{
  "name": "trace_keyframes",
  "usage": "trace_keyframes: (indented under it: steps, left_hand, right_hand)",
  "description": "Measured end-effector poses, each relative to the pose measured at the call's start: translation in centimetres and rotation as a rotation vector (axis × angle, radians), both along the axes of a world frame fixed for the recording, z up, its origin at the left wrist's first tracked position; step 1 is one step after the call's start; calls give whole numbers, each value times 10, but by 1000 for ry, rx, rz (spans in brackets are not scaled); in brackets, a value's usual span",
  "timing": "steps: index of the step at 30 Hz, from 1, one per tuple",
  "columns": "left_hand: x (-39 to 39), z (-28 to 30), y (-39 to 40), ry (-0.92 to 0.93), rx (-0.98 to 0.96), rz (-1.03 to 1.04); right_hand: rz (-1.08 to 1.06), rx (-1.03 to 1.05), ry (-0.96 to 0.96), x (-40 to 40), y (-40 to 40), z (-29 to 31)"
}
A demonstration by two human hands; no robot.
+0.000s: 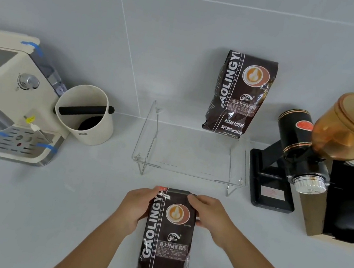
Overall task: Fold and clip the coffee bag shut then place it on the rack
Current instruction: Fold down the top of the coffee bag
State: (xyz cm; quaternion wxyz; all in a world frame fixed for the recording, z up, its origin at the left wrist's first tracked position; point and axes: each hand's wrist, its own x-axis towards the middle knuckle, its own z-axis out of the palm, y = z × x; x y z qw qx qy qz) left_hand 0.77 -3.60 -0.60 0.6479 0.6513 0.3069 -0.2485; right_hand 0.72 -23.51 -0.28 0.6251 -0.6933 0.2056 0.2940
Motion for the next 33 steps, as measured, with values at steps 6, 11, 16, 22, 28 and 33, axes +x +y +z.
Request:
trace_keyframes:
  steps: [6,11,16,22,28,33]
  left_hand:
    - [-20,24,3,-81,-11,11]
    - [-43,45,2,-140,-6,1]
    - [-66,68,-2,-253,4,15]
    - [-94,90,-2,-392,-60,93]
    - [-105,107,-3,-515,-61,111]
    - [-110,119,-3,-616,-72,106]
  right_hand:
    - [-13,-11,-112,-17,4,23]
    - [-53,22,-154,-37,6,39]
    - [-50,16,-228,-61,5,59]
    - [-11,-38,-385,-88,6,84]
    - [10,-95,-538,-103,5,104]
    - [-14,-102,-621,-112,4,117]
